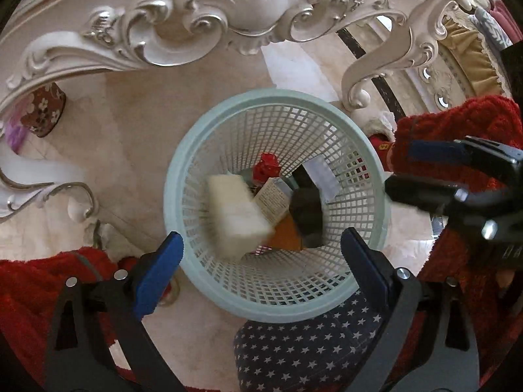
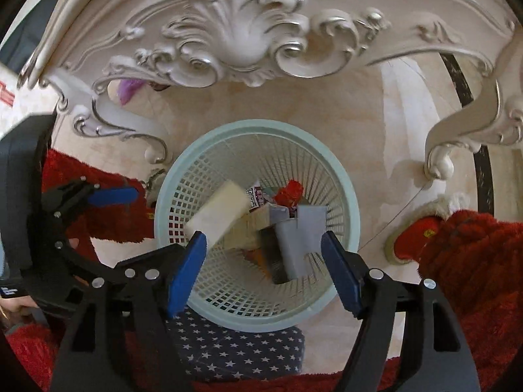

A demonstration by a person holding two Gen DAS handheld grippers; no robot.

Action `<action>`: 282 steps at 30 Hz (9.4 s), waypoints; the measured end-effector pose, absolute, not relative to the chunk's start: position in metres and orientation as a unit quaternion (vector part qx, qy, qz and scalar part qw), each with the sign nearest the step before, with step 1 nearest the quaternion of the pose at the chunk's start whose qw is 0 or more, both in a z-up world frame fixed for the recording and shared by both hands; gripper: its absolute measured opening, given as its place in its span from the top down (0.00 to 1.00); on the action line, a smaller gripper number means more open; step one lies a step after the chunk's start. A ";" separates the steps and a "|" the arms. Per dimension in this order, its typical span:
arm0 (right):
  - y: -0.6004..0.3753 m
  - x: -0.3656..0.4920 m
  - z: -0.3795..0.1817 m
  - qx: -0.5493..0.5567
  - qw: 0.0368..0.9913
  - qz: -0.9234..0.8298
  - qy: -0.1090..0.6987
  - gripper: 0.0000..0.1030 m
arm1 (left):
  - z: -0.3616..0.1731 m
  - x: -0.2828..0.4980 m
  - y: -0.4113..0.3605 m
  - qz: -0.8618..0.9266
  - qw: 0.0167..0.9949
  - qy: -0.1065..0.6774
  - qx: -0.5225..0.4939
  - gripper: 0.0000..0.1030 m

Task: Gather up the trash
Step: 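Raise both open tools back toward the table, then grasp the yellow-green box with the left tool while the right tool grasps the red toothpaste tube, then carry the box and tube down and drop them into the wastebasket, opening both tools, then raise both open tools back toward the table, then grasp the pink SIXIN cotton-puff box with the left tool while the right tool grasps the red toothpaste box, then carry the pink box and red toothpaste box toward the wastebasket with both tools, then drop both boxes into the wastebasket, opening both tools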

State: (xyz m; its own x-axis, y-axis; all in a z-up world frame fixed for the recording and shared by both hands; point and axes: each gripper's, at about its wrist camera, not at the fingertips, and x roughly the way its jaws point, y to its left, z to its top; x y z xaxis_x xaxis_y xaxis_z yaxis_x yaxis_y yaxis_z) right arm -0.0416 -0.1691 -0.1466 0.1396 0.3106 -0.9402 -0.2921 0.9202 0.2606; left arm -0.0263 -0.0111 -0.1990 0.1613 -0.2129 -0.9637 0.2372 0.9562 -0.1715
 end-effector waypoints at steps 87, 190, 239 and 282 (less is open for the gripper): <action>-0.185 0.215 0.089 -0.003 0.907 0.216 0.361 0.78 | 0.052 0.244 0.103 -0.025 0.913 0.406 0.018 0.72; -0.149 0.486 0.062 -0.068 0.908 0.211 0.356 0.18 | -0.030 0.513 0.013 -0.058 0.898 0.435 0.033 0.22; -0.093 0.385 0.064 -0.035 0.848 0.343 0.401 0.54 | 0.051 0.370 0.103 -0.031 0.923 0.382 0.028 0.25; -0.165 -0.039 -0.155 -0.036 0.767 0.196 0.611 0.46 | -0.178 -0.030 -0.008 -0.113 0.791 0.598 0.058 0.15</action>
